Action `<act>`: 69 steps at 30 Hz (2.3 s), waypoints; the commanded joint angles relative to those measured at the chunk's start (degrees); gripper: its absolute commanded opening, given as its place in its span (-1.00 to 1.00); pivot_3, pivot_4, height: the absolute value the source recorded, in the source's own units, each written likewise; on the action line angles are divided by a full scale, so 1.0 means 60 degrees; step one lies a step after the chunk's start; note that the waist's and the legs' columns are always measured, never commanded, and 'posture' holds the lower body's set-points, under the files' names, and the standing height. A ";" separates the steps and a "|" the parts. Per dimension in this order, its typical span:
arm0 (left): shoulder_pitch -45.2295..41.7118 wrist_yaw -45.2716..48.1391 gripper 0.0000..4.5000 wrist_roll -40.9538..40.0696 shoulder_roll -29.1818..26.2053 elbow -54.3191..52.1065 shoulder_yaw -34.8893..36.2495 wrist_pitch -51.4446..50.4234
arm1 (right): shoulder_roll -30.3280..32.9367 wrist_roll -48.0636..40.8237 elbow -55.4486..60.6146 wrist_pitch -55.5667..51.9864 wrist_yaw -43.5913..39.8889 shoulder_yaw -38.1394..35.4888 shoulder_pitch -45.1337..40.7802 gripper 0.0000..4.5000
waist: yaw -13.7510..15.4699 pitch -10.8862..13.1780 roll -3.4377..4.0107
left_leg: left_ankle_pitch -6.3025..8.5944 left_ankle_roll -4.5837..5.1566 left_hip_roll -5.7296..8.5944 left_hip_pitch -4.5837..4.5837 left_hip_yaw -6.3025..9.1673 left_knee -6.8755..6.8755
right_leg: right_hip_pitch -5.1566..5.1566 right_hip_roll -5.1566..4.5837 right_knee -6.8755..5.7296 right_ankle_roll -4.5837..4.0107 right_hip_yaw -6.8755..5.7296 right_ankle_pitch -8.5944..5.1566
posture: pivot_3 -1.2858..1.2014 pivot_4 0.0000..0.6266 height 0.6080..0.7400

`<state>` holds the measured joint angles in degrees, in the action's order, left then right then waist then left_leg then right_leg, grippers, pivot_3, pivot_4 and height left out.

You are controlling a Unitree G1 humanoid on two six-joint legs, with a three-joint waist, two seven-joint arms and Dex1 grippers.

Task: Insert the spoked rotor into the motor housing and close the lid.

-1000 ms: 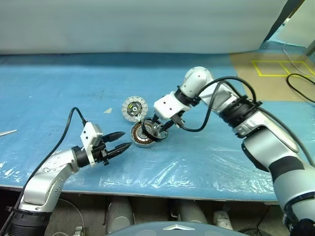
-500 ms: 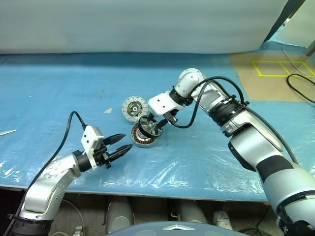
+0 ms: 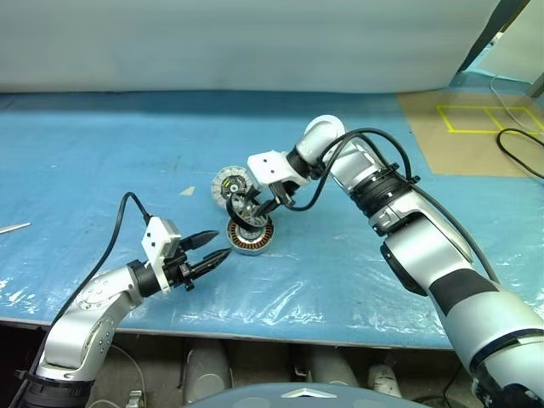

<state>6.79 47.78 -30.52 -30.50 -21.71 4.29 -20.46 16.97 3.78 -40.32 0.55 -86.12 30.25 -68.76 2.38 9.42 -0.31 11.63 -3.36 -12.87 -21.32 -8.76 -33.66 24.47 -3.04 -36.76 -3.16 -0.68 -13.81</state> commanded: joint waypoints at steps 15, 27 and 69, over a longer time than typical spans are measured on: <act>-0.0357 0.0281 0.15 -0.0153 -0.0195 0.0026 0.0047 0.0002 | 0.1056 -0.1635 0.5682 -0.4860 0.1349 -0.1191 0.3468 -0.42 | 0.0009 0.0000 -0.0002 | -0.0012 -0.0038 0.0010 0.0055 0.0002 0.0017 | -0.0035 0.0000 0.0002 0.0007 0.0011 0.0002 | 0.03 -0.52 1.00; -0.0301 0.0241 0.15 -0.0107 -0.0139 -0.0035 -0.0017 -0.0011 | 0.1075 -0.1489 0.4669 -0.4370 0.1734 -0.1129 0.3193 -0.42 | 0.0022 0.0000 -0.0002 | -0.0016 -0.0044 0.0013 0.0050 0.0001 0.0028 | -0.0035 0.0000 0.0014 0.0010 0.0013 0.0004 | 0.03 -0.52 1.00; -0.0445 0.0186 0.15 -0.0021 0.0021 0.0198 -0.0165 0.0118 | 0.0832 -0.1150 0.3934 -0.4592 0.1686 -0.0965 0.2938 0.42 | 0.0027 -0.0001 -0.0004 | -0.0016 -0.0044 0.0014 0.0067 0.0000 0.0036 | -0.0049 -0.0001 0.0017 0.0009 0.0013 0.0003 | 0.03 -0.52 1.00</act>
<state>4.52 48.75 -30.30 -30.62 -19.82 3.21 -20.50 21.87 -2.00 -18.91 -26.61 -75.25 25.45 -49.36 2.54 9.41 -0.34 11.53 -3.62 -12.79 -20.92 -8.76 -33.43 24.18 -3.04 -36.65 -3.10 -0.60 -13.79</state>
